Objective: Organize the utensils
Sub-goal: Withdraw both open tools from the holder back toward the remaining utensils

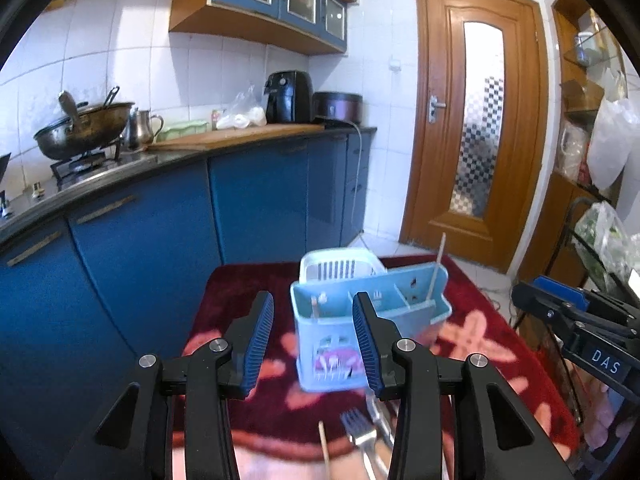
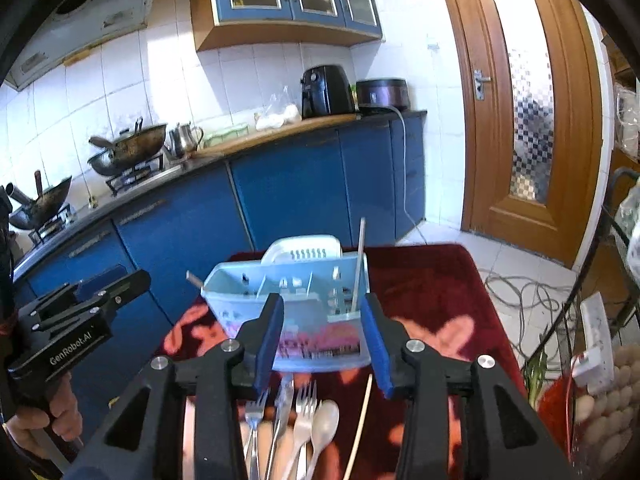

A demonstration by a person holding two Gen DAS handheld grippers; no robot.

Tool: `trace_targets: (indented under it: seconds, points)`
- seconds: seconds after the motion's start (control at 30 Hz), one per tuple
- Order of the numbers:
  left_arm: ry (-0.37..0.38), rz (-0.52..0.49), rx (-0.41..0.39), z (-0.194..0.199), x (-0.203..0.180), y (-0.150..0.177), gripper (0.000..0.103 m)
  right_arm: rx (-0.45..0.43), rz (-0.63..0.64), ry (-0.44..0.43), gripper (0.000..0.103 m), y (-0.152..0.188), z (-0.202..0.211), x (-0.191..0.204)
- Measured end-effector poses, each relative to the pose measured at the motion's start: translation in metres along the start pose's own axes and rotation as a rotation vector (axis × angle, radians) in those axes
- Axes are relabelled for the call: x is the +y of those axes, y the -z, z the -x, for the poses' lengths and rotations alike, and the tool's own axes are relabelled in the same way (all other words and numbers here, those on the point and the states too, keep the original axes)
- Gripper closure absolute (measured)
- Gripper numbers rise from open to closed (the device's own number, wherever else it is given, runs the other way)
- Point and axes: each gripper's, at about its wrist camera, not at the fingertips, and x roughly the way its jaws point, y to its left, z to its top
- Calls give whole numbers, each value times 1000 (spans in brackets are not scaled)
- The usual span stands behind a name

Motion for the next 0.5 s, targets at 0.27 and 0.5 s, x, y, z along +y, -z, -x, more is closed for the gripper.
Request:
trace_targets:
  seconds: [0.27,0.5]
  points:
    - [8,11,83,6,5,31,60,106,-11,9,59,37,-4,-3]
    - [4,39,176,-7,9,60,60,210,-27,19,59,68,-21,-10]
